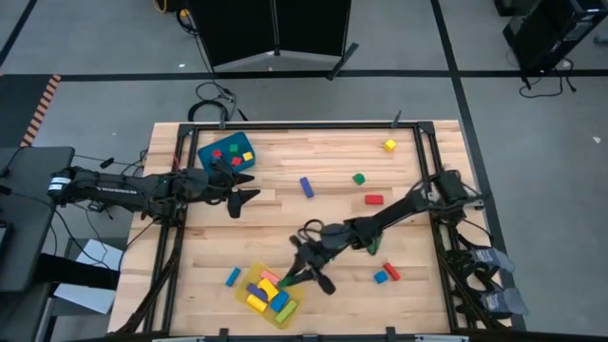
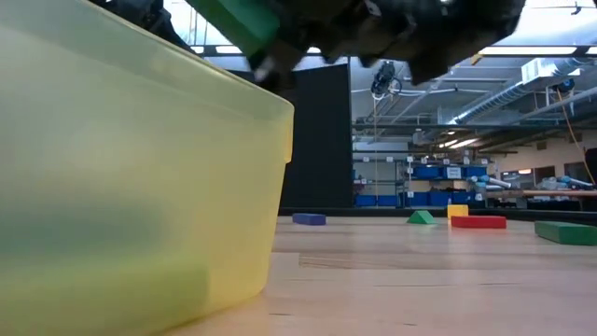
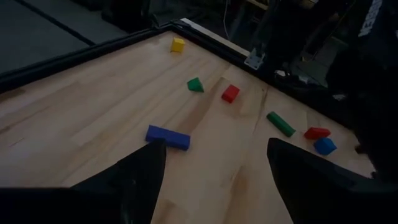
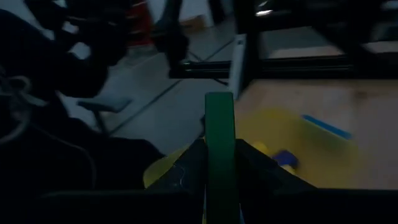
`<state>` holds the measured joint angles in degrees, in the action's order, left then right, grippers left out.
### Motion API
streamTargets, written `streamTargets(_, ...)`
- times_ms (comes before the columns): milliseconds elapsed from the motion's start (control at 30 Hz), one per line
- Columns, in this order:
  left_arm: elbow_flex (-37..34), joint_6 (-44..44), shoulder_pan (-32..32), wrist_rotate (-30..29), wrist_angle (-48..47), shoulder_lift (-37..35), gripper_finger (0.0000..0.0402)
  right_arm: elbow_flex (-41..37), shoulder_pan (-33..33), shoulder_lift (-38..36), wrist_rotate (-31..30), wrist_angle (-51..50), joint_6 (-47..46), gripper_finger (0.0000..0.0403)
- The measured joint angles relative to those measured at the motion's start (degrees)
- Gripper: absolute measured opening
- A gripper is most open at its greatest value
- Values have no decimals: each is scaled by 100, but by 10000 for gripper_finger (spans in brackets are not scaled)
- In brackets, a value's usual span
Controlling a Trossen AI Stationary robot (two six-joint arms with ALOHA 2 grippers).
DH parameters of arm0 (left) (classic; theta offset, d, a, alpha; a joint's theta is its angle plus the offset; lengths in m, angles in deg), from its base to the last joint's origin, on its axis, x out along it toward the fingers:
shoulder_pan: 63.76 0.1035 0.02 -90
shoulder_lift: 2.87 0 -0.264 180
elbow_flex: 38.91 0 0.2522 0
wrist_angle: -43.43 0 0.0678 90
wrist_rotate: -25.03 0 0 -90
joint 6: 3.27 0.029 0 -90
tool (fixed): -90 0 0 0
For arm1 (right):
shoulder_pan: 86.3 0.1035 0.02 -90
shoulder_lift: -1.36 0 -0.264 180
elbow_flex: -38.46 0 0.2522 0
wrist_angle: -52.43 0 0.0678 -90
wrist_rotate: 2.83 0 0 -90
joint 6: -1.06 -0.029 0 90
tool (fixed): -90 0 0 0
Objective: Sort blocks by size
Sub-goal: Put the top large green block into the yellow bin, then put the large blue block into the yellow bin
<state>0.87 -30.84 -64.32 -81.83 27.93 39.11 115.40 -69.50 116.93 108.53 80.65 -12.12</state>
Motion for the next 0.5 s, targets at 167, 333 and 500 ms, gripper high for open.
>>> streamTargets(167, 0, -42, 0, 140, 10, 0, 288, 747, 137, 534, 425, -129, -209, 74)
streamTargets(333, 0, -32, -79, 302, 21, 0, 288, 1162, 226, 797, 562, -254, -381, 157)
streamTargets(500, 0, 204, -396, 302, 72, -2, 283, 1224, 228, 803, 465, -283, -413, 244)
